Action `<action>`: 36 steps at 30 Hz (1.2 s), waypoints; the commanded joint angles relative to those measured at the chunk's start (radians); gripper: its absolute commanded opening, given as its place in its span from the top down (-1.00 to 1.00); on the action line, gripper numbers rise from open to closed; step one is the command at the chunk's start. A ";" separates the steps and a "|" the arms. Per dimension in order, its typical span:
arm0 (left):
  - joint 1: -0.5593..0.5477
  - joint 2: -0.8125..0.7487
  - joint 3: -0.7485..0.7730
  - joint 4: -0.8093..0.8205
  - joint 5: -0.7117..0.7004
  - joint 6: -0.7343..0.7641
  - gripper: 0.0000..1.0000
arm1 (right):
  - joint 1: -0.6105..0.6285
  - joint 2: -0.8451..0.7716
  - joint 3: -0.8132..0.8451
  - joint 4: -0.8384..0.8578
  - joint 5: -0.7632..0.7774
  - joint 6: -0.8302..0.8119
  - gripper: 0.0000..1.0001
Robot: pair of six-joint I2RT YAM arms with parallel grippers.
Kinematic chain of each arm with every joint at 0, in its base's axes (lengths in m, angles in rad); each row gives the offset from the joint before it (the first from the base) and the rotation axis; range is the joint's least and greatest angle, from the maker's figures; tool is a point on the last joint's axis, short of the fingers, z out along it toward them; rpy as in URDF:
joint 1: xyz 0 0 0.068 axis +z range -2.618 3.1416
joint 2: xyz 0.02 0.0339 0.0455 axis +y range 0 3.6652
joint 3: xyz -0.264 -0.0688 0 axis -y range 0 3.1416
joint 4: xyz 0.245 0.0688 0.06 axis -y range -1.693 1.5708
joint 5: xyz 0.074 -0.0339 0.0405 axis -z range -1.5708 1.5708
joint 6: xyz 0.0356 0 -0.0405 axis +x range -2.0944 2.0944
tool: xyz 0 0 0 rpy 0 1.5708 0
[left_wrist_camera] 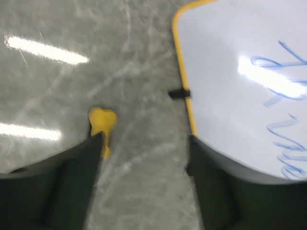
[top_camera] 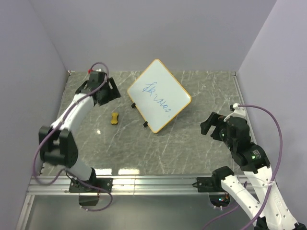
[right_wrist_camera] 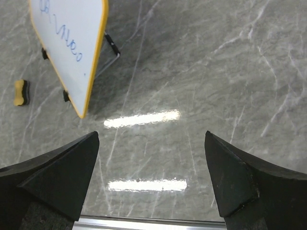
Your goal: Erase the whiteboard
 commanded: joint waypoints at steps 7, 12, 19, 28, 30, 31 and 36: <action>-0.009 0.349 0.124 -0.118 -0.080 0.143 -0.31 | 0.005 0.088 0.086 -0.004 0.046 -0.039 -0.95; -0.011 0.355 0.118 -0.113 -0.105 0.157 -0.32 | 0.006 0.133 0.112 -0.005 0.063 -0.054 -0.95; -0.017 0.346 0.067 -0.096 -0.100 0.179 -0.28 | 0.008 0.164 0.115 0.005 0.074 -0.054 -0.95; -0.026 0.309 -0.025 -0.059 -0.086 0.168 -0.07 | 0.005 0.207 0.129 0.016 0.109 -0.082 -0.95; -0.026 0.311 -0.026 -0.053 -0.088 0.166 0.05 | 0.005 0.219 0.136 0.027 0.106 -0.082 -0.96; -0.028 0.312 -0.025 -0.049 -0.088 0.165 0.17 | 0.005 0.224 0.138 0.033 0.103 -0.085 -0.96; -0.026 0.357 0.004 -0.049 -0.088 0.162 0.99 | 0.006 0.304 0.204 0.104 0.071 -0.114 -0.95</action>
